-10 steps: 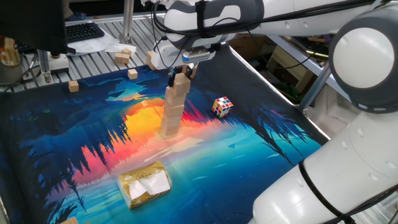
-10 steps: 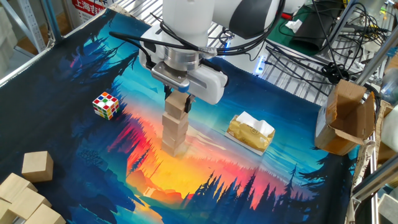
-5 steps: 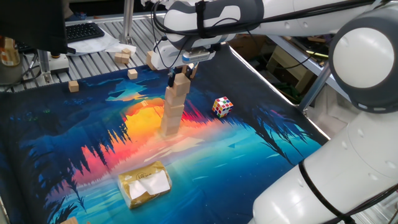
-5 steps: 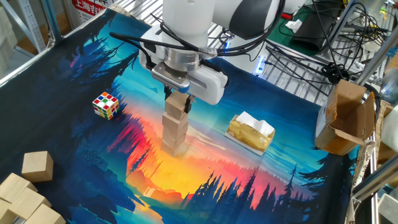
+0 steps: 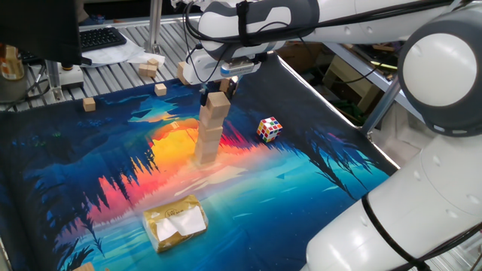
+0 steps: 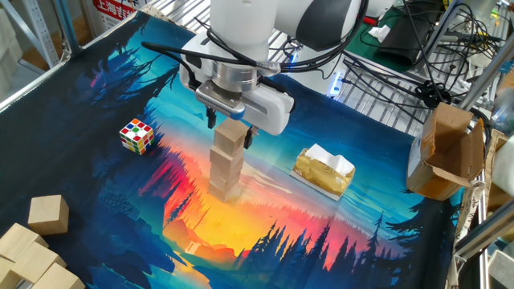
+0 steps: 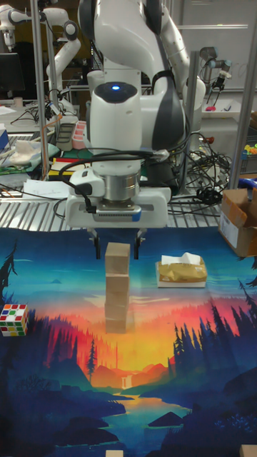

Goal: Stack the blocks in a vertical line of five

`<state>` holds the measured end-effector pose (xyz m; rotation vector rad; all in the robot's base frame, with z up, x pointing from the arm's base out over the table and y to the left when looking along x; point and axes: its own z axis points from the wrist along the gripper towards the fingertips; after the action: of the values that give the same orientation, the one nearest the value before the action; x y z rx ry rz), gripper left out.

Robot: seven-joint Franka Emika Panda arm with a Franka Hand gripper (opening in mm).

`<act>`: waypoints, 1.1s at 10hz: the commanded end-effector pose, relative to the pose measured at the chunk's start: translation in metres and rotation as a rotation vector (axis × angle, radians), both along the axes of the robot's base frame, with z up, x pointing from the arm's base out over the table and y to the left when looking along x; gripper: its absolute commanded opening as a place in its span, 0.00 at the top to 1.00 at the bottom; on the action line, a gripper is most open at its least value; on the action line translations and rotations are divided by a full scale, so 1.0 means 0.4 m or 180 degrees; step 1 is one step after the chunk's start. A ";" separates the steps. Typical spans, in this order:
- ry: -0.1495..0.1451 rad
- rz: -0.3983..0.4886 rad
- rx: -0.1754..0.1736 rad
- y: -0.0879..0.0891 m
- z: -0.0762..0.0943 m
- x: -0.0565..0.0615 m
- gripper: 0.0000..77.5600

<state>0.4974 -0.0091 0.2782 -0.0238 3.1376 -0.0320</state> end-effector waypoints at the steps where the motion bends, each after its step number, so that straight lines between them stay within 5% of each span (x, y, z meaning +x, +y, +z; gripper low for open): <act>1: -0.0010 0.0003 0.0000 0.000 0.002 0.003 0.00; 11: 0.0009 -0.0070 -0.0007 0.000 0.008 0.009 0.00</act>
<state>0.5006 -0.0090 0.2801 0.0150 3.1432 -0.0359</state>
